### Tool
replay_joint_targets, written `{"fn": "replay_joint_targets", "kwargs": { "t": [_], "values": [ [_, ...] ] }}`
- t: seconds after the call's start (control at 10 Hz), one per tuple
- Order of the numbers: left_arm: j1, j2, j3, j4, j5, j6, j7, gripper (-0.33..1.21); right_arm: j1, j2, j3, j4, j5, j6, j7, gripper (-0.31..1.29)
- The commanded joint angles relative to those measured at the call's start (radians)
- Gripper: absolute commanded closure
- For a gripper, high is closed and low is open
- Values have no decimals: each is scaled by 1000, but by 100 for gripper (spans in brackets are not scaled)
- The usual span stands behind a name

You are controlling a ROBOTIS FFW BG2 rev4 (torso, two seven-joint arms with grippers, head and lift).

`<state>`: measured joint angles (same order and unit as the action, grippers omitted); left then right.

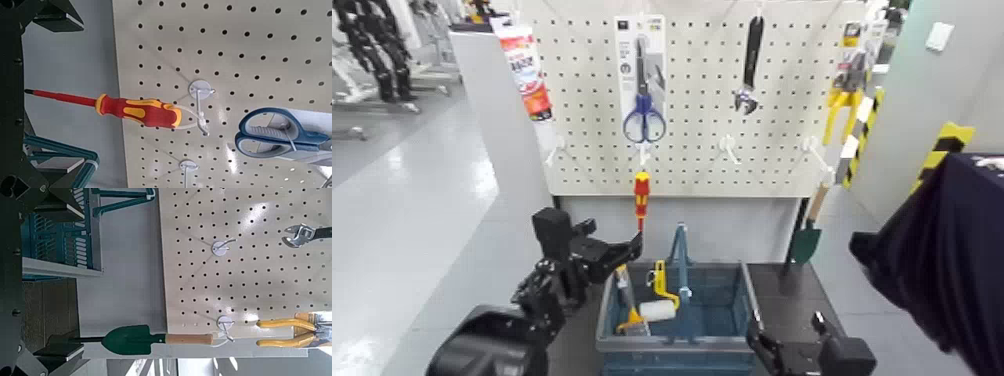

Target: Put the red screwdriver into the crate.

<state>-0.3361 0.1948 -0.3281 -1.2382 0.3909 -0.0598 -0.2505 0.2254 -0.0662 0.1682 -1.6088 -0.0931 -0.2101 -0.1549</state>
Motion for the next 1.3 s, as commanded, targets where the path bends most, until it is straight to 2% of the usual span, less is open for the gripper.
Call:
{"fn": "replay_joint_targets", "kwargs": {
  "t": [0.1, 0.7, 1.0, 1.3],
  "values": [
    [-66, -3, -23, 51, 14, 21, -32, 11, -1, 0, 4, 3, -1, -2, 0, 14],
    [-231, -8, -66, 178, -21, 78, -155, 11, -11, -1, 7, 4, -4, -3, 0, 14],
    [-297, -20, -86, 270, -32, 64, -224, 11, -14, -3, 11, 6, -4, -5, 0, 14],
    [-328, -34, -94, 316, -32, 49, -237, 13, -15, -3, 13, 7, -4, -6, 2, 14]
  ]
}}
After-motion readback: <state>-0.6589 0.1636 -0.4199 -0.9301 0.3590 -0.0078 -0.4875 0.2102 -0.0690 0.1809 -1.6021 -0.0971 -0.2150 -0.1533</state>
